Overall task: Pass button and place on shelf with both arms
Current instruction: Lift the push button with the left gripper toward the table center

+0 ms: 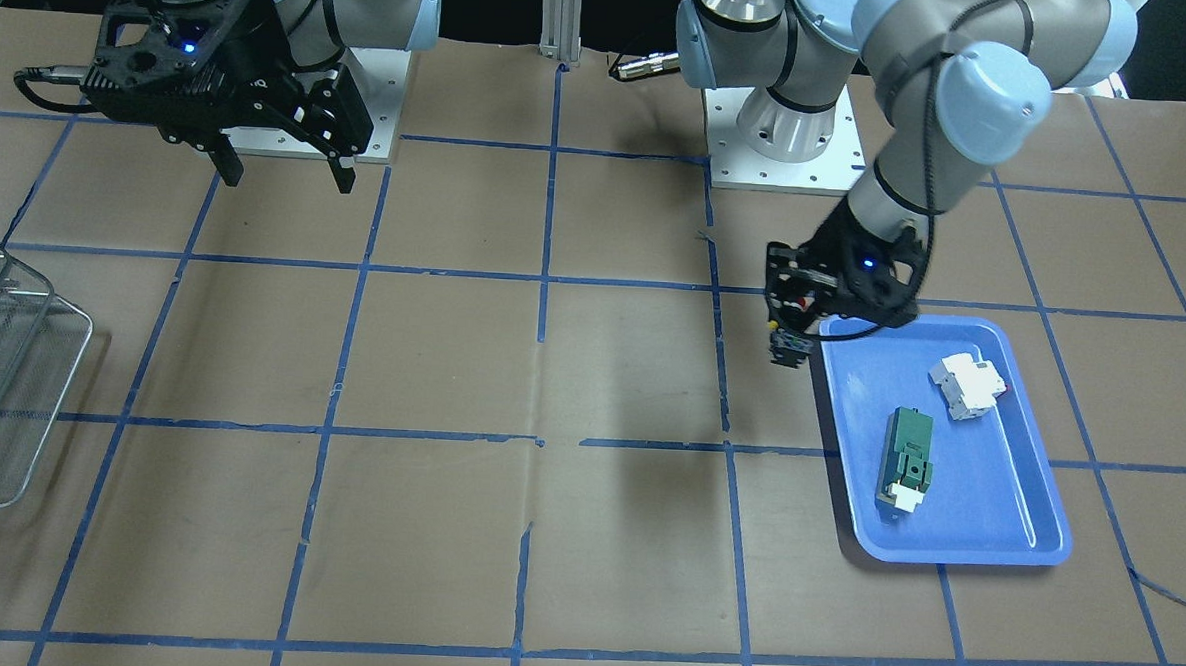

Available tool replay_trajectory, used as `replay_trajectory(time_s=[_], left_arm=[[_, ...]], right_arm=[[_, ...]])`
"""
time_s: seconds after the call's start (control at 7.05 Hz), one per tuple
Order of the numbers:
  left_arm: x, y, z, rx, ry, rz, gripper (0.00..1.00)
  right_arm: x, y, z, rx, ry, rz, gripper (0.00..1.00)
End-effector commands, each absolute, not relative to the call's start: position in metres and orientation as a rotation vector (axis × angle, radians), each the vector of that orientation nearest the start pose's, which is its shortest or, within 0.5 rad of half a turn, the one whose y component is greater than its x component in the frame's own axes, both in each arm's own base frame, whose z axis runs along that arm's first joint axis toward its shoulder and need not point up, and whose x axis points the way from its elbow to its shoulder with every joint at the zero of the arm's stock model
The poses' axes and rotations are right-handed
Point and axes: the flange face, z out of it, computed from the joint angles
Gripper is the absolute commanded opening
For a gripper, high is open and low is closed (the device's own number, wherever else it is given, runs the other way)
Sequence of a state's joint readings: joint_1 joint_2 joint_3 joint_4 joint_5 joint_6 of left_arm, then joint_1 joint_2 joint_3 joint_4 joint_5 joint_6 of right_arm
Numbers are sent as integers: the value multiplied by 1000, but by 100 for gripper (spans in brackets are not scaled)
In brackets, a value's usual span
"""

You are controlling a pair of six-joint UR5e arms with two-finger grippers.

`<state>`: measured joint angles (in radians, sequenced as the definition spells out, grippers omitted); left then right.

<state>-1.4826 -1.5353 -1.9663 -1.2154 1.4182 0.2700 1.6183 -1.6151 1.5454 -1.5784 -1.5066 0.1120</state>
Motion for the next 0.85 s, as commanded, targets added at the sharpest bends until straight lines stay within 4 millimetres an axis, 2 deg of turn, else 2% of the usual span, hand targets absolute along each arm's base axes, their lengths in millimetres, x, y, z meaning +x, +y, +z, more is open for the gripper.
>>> replay_trajectory(time_s=[0.0, 0.14, 0.28, 0.43, 0.57, 0.71], left_arm=[[-194, -444, 379, 332, 3278, -23, 4], [-221, -432, 379, 388, 3276, -14, 4], [-251, -419, 393, 627, 3237, -70, 4], [-267, -416, 400, 857, 3173, -94, 4], [-266, -419, 407, 1172, 3051, -149, 4], [-263, -418, 413, 1384, 2948, -184, 4]], right_arm=[[162, -472, 523, 95, 3068, -112, 100], [162, -472, 523, 97, 3068, -110, 100], [162, -473, 523, 97, 3068, -112, 100], [162, -473, 523, 97, 3068, -112, 100], [162, -473, 522, 98, 3068, -107, 100], [161, -472, 524, 100, 3069, -115, 100]])
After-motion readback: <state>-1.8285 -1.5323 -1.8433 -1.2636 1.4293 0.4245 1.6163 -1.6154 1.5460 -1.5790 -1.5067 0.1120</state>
